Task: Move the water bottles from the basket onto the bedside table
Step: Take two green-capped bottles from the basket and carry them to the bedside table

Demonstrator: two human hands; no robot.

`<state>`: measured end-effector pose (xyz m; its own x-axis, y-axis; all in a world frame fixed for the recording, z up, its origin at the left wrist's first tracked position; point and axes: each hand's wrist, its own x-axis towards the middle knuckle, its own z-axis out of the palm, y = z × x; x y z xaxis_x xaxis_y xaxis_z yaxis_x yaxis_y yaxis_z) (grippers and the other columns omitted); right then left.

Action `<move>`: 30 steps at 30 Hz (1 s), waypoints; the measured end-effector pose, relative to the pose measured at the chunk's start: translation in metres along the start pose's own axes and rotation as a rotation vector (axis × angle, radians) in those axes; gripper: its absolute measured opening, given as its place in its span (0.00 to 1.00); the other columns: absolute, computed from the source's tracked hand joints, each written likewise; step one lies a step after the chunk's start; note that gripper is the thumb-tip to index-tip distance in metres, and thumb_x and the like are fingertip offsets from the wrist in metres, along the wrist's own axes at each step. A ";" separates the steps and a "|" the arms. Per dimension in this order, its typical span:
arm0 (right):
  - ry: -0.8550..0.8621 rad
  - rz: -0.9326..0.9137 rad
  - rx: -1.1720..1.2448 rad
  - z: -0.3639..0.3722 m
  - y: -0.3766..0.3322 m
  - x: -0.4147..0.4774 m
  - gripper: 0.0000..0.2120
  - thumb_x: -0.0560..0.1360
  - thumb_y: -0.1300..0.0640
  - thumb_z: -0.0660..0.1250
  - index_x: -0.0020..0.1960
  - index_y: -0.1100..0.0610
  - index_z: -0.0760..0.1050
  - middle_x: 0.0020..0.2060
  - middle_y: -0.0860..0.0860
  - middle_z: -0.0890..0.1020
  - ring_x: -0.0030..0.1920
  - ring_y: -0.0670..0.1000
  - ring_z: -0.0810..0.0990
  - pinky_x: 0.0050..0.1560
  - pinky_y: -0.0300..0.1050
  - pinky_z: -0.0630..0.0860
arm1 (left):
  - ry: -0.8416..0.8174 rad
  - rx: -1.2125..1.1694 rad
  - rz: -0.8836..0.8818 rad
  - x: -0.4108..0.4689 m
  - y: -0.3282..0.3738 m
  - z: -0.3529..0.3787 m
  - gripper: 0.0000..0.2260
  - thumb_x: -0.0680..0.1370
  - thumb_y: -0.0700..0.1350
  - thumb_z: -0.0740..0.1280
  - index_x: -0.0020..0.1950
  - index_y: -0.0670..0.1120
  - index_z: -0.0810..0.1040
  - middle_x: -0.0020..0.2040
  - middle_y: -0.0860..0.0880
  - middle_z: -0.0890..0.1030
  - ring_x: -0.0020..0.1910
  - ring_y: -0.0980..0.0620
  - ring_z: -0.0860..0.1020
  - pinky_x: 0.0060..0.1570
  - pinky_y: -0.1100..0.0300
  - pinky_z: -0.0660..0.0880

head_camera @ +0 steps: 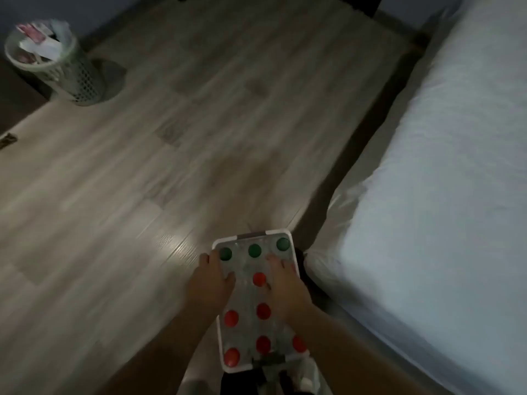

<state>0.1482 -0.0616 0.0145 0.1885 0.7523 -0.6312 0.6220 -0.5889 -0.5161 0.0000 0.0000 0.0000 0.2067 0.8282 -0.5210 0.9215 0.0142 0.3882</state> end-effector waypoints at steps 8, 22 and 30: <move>0.024 0.063 -0.105 0.023 -0.010 0.067 0.26 0.77 0.56 0.62 0.72 0.54 0.59 0.63 0.57 0.72 0.59 0.59 0.74 0.56 0.53 0.73 | -0.026 0.255 0.152 0.062 -0.024 0.009 0.24 0.74 0.59 0.63 0.64 0.50 0.62 0.54 0.50 0.75 0.45 0.51 0.78 0.38 0.58 0.73; 0.120 0.037 -0.167 0.036 -0.004 0.098 0.16 0.76 0.49 0.62 0.61 0.56 0.73 0.49 0.56 0.82 0.49 0.58 0.80 0.49 0.51 0.75 | 0.010 0.353 0.252 0.088 -0.028 0.028 0.18 0.76 0.59 0.59 0.61 0.50 0.72 0.45 0.50 0.81 0.41 0.50 0.80 0.34 0.62 0.66; 0.206 0.022 -0.010 0.015 -0.008 0.069 0.11 0.73 0.53 0.65 0.54 0.53 0.78 0.43 0.52 0.83 0.44 0.53 0.81 0.48 0.48 0.78 | 0.029 0.166 0.268 0.065 -0.019 0.000 0.16 0.75 0.59 0.62 0.61 0.58 0.75 0.40 0.50 0.82 0.39 0.49 0.80 0.34 0.62 0.70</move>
<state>0.1446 -0.0096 -0.0331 0.3526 0.7845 -0.5102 0.6231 -0.6036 -0.4975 -0.0043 0.0536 -0.0412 0.4418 0.8059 -0.3941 0.8771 -0.2958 0.3783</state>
